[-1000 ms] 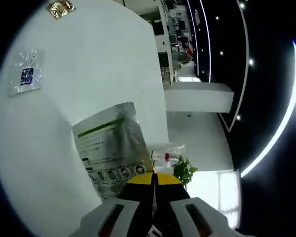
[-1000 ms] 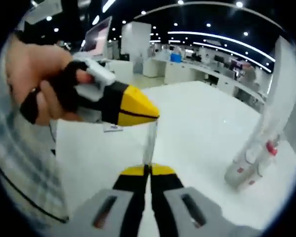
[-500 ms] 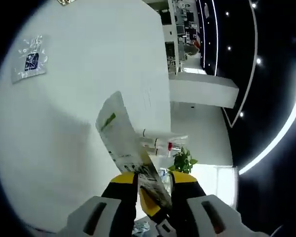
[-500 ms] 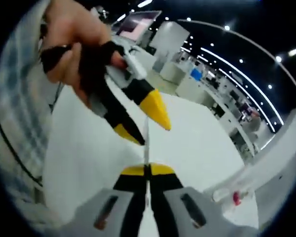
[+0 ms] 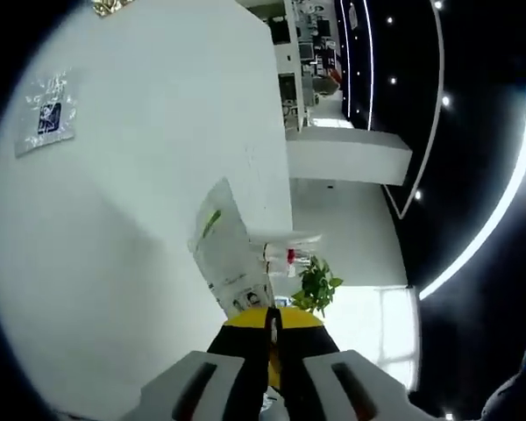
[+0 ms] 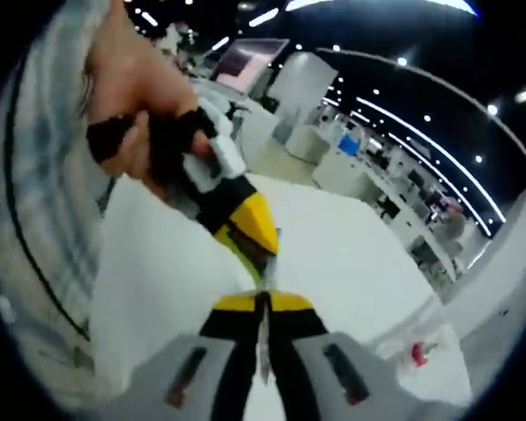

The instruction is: Arrange the skincare products in the storage area until every visible bottle or jar stands upright without overlapping.

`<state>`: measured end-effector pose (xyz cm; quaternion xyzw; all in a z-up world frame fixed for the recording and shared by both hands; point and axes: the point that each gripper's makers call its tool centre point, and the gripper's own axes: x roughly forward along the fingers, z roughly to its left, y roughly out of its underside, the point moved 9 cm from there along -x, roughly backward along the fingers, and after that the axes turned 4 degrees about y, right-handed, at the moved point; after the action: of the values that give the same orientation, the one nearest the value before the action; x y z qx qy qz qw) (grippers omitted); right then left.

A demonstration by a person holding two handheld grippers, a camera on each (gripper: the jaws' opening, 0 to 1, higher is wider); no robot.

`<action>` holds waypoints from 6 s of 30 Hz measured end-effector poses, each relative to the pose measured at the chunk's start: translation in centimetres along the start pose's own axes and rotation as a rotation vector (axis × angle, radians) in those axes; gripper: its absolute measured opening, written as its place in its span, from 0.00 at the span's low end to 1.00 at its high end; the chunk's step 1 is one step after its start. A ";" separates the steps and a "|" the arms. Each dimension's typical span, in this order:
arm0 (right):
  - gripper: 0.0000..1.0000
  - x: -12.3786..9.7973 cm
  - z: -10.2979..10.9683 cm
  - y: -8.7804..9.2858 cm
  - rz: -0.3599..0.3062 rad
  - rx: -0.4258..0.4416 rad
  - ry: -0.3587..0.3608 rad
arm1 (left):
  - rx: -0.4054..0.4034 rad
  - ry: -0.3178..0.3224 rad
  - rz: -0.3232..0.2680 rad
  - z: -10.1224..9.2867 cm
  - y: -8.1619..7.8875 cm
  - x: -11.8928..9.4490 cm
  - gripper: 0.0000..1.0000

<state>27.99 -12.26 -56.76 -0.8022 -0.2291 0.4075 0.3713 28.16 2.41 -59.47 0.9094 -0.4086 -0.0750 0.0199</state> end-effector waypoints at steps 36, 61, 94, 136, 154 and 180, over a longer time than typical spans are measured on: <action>0.33 -3.9 -2.2 3.7 -0.505 1.662 -0.514 | 0.340 0.352 0.383 -4.6 1.2 -1.0 0.01; 0.00 -3.6 -2.9 3.2 -0.595 1.719 -0.390 | 0.377 0.249 0.381 -3.2 2.1 0.0 0.03; 0.00 -3.1 -4.2 2.4 -0.514 1.533 -0.347 | 0.439 0.204 0.509 -2.9 2.5 0.1 0.12; 0.44 -9.2 -2.4 7.1 -0.240 1.288 0.016 | 0.355 0.044 0.363 -1.0 -5.0 6.6 0.02; 0.48 -13.3 -1.8 9.0 -0.195 1.321 0.135 | 0.332 -0.063 0.384 2.5 -7.4 12.1 0.02; 0.48 -16.6 0.8 11.8 -0.135 1.417 0.212 | 0.331 -0.266 0.365 5.7 -7.9 17.8 0.02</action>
<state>18.74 -30.36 -58.31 -0.3879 0.0788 0.3542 0.8473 44.83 -5.47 -68.02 0.7939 -0.5713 -0.1210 -0.1696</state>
